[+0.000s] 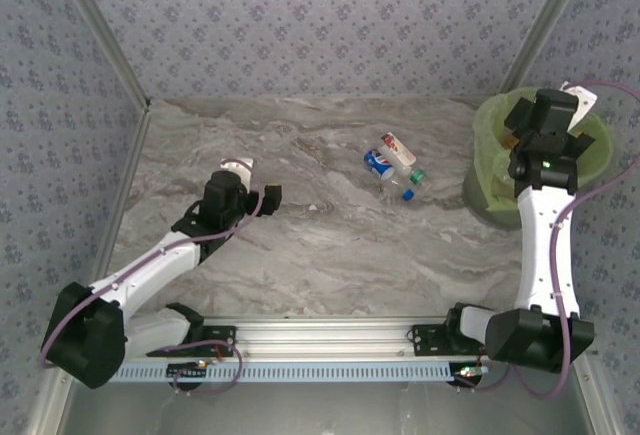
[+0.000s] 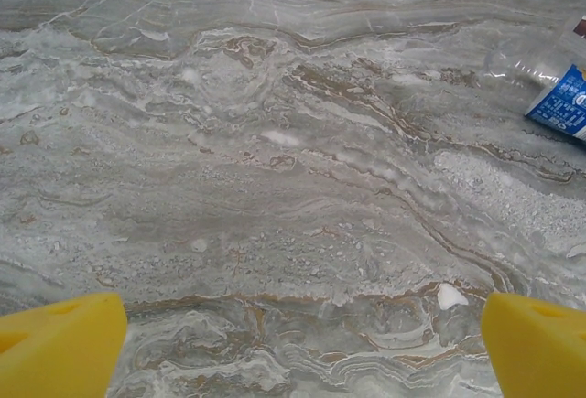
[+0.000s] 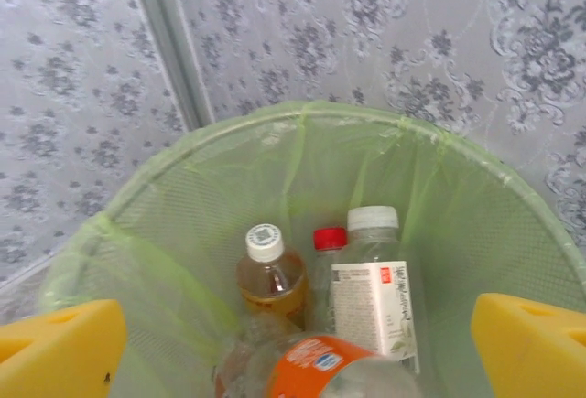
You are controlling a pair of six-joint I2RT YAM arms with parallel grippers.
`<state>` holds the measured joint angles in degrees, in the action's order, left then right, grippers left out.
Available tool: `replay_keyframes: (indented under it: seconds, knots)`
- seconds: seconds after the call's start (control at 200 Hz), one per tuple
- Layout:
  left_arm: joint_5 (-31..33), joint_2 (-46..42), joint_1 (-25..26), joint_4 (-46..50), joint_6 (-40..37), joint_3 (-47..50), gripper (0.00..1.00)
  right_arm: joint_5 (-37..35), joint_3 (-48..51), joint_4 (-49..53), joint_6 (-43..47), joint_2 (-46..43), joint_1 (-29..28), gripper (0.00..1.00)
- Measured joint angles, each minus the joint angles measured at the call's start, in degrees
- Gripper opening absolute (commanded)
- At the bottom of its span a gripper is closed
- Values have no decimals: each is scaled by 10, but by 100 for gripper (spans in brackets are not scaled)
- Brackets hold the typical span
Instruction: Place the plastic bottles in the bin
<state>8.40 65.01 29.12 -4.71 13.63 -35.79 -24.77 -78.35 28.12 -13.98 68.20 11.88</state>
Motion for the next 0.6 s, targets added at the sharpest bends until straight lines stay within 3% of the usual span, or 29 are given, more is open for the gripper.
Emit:
replay_keyframes:
  seconds: [0.35, 0.47, 0.6]
  knots:
    - [0, 38, 0, 3, 7, -27, 99, 247, -48, 30, 14, 29, -9, 99]
    - [-1, 41, 0, 1, 21, -35, 99, 315, -73, 58, 47, 66, -64, 99]
    - [-2, 44, 0, 2, 42, -36, 99, 328, -89, 85, 89, 108, -144, 99]
